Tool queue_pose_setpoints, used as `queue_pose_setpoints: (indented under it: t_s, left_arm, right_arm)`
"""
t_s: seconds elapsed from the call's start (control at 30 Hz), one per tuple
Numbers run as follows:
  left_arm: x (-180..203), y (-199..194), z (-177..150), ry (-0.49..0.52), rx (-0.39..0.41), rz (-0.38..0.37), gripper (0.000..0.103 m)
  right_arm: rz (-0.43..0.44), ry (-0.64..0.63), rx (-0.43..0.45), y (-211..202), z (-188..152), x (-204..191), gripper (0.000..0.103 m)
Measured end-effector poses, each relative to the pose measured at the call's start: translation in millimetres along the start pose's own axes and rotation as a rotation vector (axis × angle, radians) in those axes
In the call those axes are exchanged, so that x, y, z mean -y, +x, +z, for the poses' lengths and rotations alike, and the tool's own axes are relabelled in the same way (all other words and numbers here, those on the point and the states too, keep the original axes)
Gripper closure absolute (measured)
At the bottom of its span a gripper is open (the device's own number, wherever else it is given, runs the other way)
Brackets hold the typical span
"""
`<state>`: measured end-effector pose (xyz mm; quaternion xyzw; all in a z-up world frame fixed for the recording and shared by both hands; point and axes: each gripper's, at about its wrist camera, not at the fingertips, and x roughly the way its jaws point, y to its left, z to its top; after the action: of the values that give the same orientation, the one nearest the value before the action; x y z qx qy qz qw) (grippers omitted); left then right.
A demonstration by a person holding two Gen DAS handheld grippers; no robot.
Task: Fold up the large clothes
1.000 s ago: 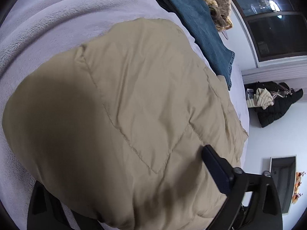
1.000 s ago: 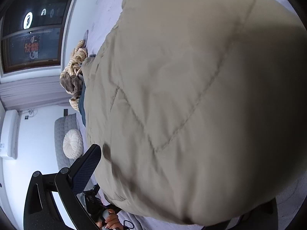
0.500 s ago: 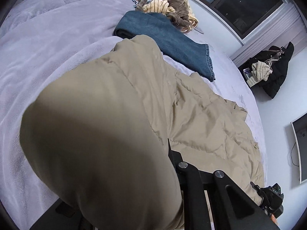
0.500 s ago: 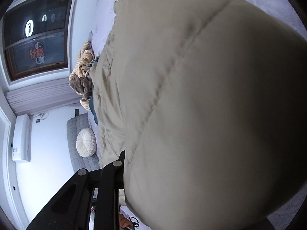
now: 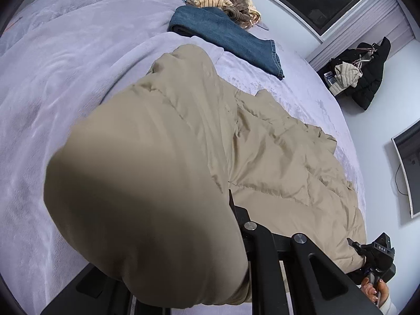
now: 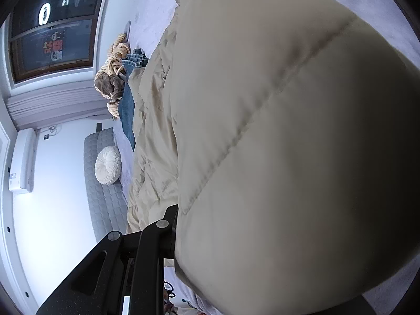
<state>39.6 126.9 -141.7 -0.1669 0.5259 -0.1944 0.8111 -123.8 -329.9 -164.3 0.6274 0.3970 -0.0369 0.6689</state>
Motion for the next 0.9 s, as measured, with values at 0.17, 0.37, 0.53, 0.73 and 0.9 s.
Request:
queue_pose_setpoints:
  t_s: [0.17, 0.37, 0.53, 0.73, 0.9]
  left_arm:
    - [-26, -36, -45, 0.013, -0.073, -0.019, 0.085]
    - [-56, -50, -87, 0.002, -0.160, -0.029, 0.085]
    - [-63, -53, -96, 0.021, -0.173, -0.006, 0.079]
    - [-70, -92, -94, 0.063, -0.142, 0.086, 0.073]
    - [-65, -128, -88, 0.112, -0.053, 0.173, 0.073]
  right_arm:
    - [-0.019, 0.037, 0.001, -17, -54, 18, 0.079]
    - [-0.060, 0.061, 0.009, -32, -101, 36, 0.079]
    - [-0.120, 0.036, 0.028, -22, -91, 39, 0.075]
    - [-0.262, 0.004, 0.070, -34, -98, 28, 0.050]
    - [-0.335, -0.049, 0.127, -62, -113, 13, 0.050]
